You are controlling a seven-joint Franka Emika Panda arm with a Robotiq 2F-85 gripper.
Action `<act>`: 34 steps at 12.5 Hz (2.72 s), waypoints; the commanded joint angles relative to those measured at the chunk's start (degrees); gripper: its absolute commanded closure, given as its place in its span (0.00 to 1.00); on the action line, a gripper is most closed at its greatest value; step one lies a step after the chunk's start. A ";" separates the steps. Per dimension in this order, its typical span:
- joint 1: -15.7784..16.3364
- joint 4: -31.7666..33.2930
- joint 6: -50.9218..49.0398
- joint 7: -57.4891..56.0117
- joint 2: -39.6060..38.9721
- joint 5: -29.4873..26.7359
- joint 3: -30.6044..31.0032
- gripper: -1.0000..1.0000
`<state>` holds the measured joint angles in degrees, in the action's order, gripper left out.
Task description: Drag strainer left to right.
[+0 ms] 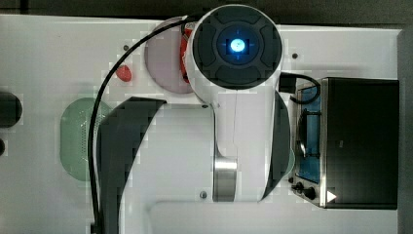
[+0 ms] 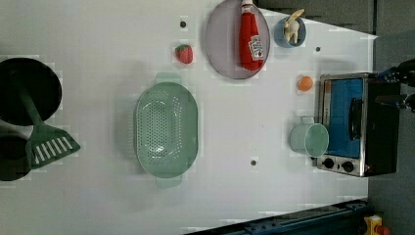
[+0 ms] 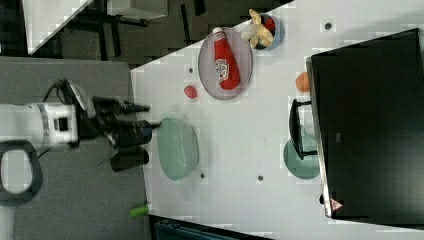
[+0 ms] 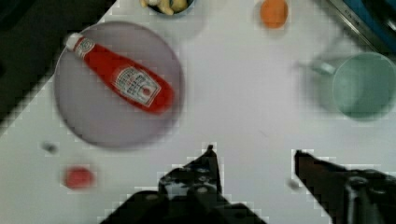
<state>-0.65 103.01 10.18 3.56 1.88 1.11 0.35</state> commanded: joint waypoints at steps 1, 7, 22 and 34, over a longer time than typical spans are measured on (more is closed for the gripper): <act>-0.67 14.70 -14.49 -3.56 32.48 1.13 -2.28 0.21; 0.52 16.51 -13.29 -3.01 30.12 -1.20 4.42 0.00; 1.11 19.16 24.93 59.50 -10.89 -1.01 34.68 0.00; 4.43 19.06 47.47 70.22 -34.18 8.43 27.16 0.00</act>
<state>2.32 122.42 55.67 69.66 -34.36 9.90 26.49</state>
